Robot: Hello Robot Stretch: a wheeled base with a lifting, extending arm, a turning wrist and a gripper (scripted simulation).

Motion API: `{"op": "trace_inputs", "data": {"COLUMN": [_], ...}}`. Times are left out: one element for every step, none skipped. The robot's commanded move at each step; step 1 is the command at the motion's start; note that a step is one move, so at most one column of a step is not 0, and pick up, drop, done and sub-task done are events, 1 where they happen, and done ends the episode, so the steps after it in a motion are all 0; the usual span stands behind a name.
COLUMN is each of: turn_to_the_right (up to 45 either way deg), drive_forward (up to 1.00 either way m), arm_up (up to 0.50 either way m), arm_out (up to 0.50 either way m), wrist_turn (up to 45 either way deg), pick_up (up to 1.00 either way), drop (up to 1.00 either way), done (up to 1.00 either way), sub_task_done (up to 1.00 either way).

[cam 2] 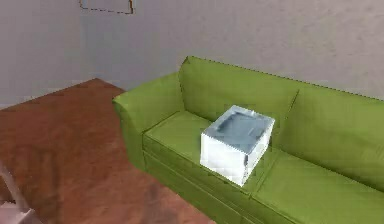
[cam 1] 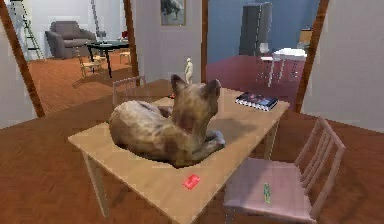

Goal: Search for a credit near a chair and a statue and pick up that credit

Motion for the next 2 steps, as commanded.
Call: {"op": "trace_inputs", "data": {"turn_to_the_right": [27.0,0.0], "drive_forward": [0.00,0.30], "arm_up": [0.00,0.00], "arm_out": [0.00,0.00], "wrist_turn": [0.0,0.0], "pick_up": [0.00,0.00], "drop": [0.00,0.00], "done": [0.00,0.00], "sub_task_done": [0.00,0.00]}}
